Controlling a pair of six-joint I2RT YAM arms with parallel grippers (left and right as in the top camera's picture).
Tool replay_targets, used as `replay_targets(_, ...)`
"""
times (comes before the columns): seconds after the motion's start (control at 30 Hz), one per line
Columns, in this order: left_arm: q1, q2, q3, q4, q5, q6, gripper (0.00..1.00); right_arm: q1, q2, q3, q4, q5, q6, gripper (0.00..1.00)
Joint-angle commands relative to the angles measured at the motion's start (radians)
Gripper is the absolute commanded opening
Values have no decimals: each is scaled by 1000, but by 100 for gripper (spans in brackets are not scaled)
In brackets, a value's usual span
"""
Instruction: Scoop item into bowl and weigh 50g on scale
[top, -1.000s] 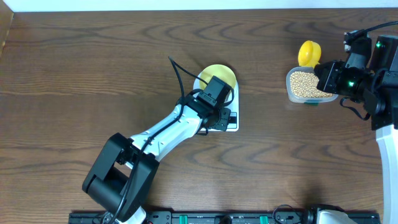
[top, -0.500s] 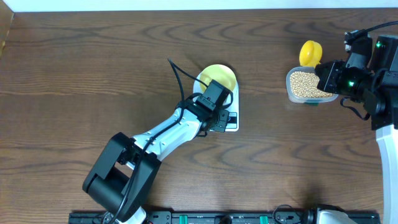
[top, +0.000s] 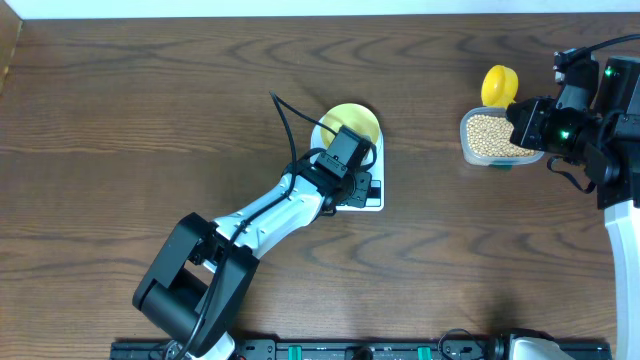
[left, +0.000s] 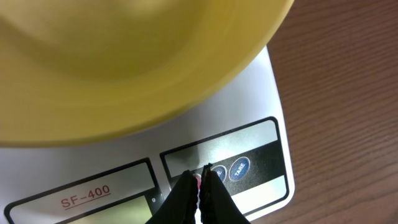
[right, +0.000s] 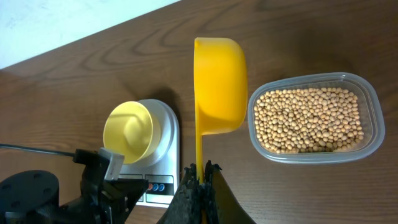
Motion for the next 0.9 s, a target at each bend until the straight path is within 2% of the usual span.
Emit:
replay_targets(0.0,-3,30,-5,-5,-24,9,7,-3,-7,12,3,1,7,1)
replay_targets(0.87,-2,68,-5,-42,-79,8,7,-3,-7,12,6,1,8,1)
